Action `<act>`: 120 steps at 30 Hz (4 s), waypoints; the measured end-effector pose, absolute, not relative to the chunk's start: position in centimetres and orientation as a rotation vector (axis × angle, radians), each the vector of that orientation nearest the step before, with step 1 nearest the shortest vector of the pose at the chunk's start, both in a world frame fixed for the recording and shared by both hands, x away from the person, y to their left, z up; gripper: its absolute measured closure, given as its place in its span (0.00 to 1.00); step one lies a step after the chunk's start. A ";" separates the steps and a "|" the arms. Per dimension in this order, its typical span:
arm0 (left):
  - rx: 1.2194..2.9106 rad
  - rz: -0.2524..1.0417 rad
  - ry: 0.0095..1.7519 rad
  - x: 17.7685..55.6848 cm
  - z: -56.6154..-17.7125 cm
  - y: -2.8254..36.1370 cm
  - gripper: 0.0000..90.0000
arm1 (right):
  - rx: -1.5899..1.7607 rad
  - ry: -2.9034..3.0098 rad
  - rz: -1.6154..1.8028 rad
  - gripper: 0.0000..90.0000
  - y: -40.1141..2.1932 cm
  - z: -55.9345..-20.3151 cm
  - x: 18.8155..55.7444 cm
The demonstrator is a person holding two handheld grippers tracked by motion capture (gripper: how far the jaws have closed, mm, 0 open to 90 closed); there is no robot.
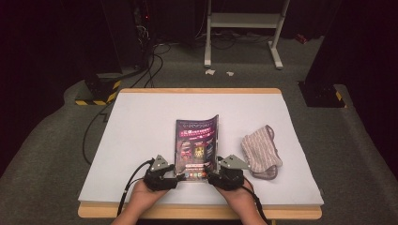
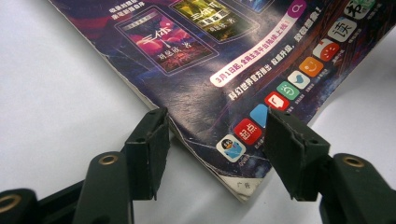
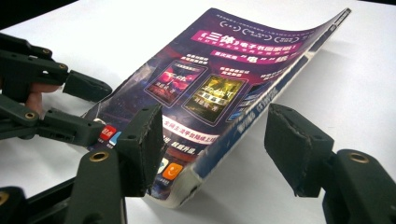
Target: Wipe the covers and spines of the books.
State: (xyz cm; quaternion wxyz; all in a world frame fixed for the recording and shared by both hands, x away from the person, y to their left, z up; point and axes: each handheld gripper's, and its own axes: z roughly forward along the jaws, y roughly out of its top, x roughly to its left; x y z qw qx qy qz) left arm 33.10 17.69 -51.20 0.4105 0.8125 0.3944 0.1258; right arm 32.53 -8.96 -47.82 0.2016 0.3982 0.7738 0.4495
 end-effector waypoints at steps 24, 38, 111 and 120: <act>2.073 0.277 0.944 32.9 -50.9 16.4 0.48 | 1.243 2.114 1.193 0.64 -11.1 -49.4 34.0; 1.984 0.390 1.038 33.8 -50.2 20.8 0.48 | 1.262 2.059 1.186 0.84 -11.9 -48.8 35.0; 1.878 0.497 1.089 34.2 -49.6 24.3 0.42 | 1.105 1.701 1.341 0.94 -14.3 -38.7 35.9; 1.888 0.493 1.086 34.2 -49.7 24.1 0.42 | 1.098 1.707 1.291 0.94 -14.3 -39.9 35.7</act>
